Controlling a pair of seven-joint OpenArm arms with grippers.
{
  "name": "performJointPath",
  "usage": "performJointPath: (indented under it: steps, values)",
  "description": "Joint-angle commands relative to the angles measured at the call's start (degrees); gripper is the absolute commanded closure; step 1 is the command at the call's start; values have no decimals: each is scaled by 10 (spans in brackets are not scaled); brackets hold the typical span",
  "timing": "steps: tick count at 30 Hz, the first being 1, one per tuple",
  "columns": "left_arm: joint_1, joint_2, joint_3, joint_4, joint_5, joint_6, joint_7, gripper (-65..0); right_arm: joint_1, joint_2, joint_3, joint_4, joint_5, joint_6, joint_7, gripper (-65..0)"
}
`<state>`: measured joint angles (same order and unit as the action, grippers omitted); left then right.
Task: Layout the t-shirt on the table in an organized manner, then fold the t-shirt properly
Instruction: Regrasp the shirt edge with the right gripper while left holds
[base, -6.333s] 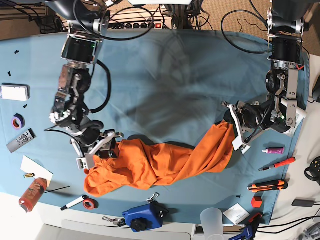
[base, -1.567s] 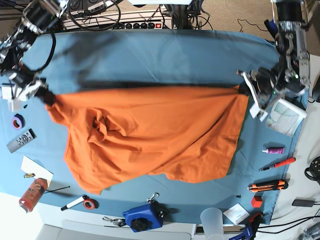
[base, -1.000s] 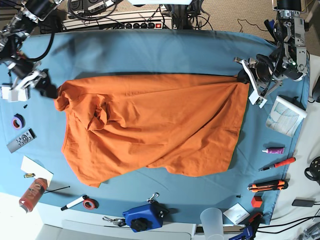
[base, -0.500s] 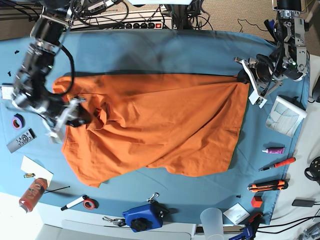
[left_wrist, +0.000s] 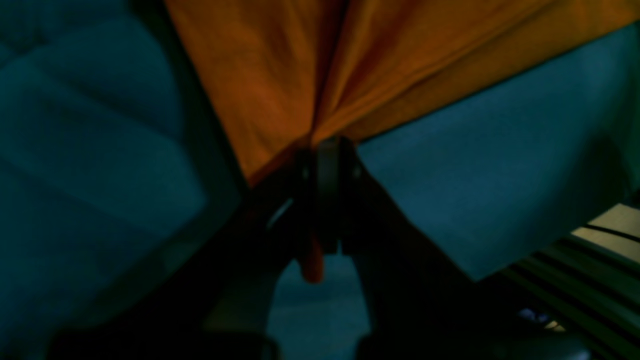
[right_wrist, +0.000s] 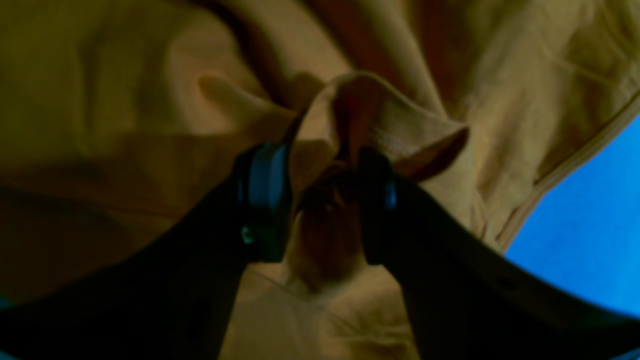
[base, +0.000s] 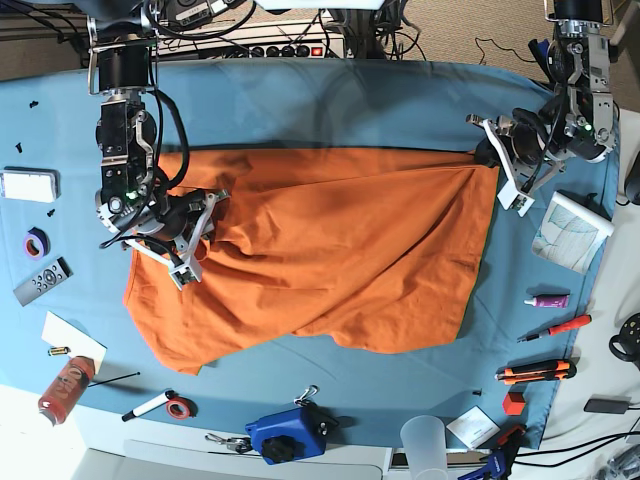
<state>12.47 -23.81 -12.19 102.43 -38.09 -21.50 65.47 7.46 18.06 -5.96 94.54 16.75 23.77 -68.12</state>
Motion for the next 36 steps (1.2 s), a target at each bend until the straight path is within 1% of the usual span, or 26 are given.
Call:
performJointPath:
  steps: [1, 3, 6, 7, 8, 10, 12, 16, 20, 23, 28, 32, 36]
  values:
    - [-3, -6, -4, 7, 4, -2, 0, 0, 11, 5, 3, 8, 4, -3, 9, -229]
    - [-3, -6, -4, 7, 4, -2, 0, 0, 11, 5, 3, -4, -4, -14, 14, -229]
    - [-3, -6, -4, 7, 4, -2, 0, 0, 11, 5, 3, -49, -3, -14, 34, -229]
    - [-3, -6, -4, 7, 4, -2, 0, 0, 11, 5, 3, -66, -3, -14, 40, -222]
    - [-3, -6, -4, 7, 4, -2, 0, 0, 11, 5, 3, -80, -5, -14, 43, -202]
    - [-3, -6, -4, 7, 4, -2, 0, 0, 11, 5, 3, -93, -20, -14, 37, -112]
    - [-3, -6, -4, 7, 4, -2, 0, 0, 11, 5, 4, -92, -35, -14, 27, -3]
    - [-3, -6, -4, 7, 4, -2, 0, 0, 11, 5, 4, -47, -37, -14, 19, 0]
    - [-3, -6, -4, 7, 4, -2, 0, 0, 11, 5, 4, 41, -37, -14, -21, 0]
    - [-3, -6, -4, 7, 4, -2, 0, 0, 11, 7, 4, 100, -38, -14, -28, 0]
    - [-2, -6, -4, 7, 8, -1, 0, 0, 4, 7, 7, 111, -37, -14, -26, 0]
    - [-3, -6, -4, 7, 9, -2, 0, 0, -5, 7, 9, 112, -38, -14, -38, 0]
    - [-3, -6, -4, 7, 8, -1, 0, 0, -7, 7, 12, 112, -38, -14, -9, 0]
